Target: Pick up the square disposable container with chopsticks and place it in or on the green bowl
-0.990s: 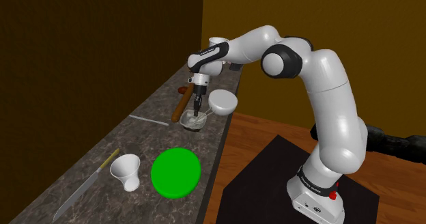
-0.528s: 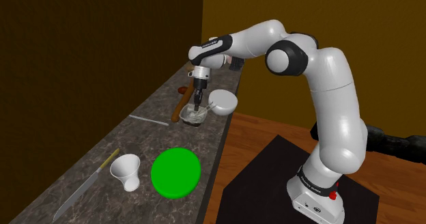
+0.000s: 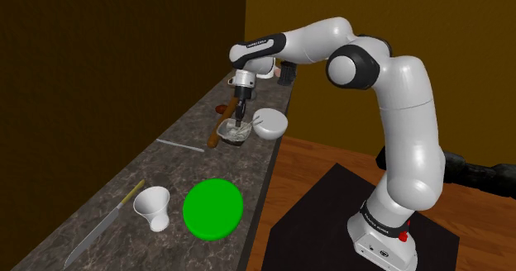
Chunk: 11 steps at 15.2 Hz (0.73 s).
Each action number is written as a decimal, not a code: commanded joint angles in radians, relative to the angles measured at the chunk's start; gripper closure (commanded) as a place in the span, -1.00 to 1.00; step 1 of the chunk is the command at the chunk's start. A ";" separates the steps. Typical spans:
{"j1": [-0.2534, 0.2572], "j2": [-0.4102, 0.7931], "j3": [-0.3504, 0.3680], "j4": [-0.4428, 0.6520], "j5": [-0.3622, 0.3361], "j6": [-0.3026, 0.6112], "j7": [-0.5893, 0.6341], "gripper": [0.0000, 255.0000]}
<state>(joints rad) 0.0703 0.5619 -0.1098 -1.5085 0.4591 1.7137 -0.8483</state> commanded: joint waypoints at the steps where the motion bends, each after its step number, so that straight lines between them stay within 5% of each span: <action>1: 0.000 -0.009 0.000 0.015 -0.002 -0.021 0.009 1.00; 11: -0.005 -0.050 -0.003 0.083 -0.011 -0.122 0.050 1.00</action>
<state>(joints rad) 0.0652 0.5186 -0.1122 -1.4313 0.4486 1.6026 -0.8026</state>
